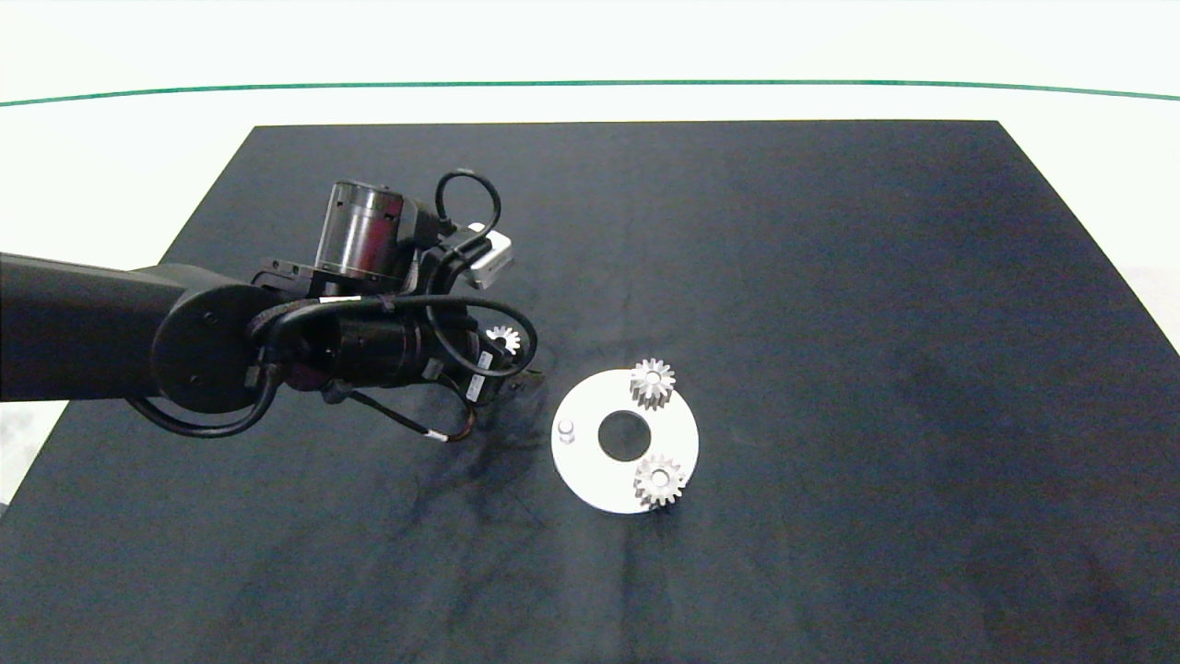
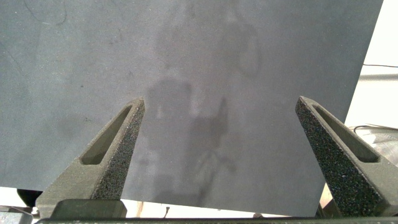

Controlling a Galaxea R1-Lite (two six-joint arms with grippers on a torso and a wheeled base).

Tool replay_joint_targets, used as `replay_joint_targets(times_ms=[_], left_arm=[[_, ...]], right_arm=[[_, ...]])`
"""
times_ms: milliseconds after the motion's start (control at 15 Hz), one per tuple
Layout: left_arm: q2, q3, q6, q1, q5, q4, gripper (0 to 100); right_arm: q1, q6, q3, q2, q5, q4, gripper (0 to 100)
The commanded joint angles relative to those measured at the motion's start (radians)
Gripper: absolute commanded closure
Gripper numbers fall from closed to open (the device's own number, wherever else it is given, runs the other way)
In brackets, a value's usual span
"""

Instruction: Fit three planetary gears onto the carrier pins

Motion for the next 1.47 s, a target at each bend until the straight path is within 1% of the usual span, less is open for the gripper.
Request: replay_joint_targets(times_ms=[67,267,400,733,867,1000,1467], left_arm=[[0.022,-0.004,0.002,0.000,0.001,0.000,0],[0.027,-0.010,0.004,0.001,0.001,-0.002,0],[0.035,-0.019,0.004,0.001,0.001,-0.002,2],[0.045,-0.038,0.005,0.004,0.001,0.000,12],[0.045,-0.039,0.011,0.004,0.001,0.000,17],[0.045,-0.041,0.011,0.006,0.001,0.000,20],[0.058,-0.039,0.014,0.007,0.001,0.000,35]], right_arm=[[0.000,-0.001,0.000,0.000,-0.001,0.003,0],[0.000,-0.001,0.002,-0.002,0.005,0.003,0],[0.000,-0.001,0.002,-0.003,0.005,0.003,0],[0.000,-0.003,0.005,-0.003,0.005,0.003,0],[0.000,-0.003,0.005,-0.002,0.005,0.003,0],[0.000,-0.003,0.005,-0.003,0.005,0.003,0],[0.000,-0.003,0.007,-0.003,0.005,0.003,0]])
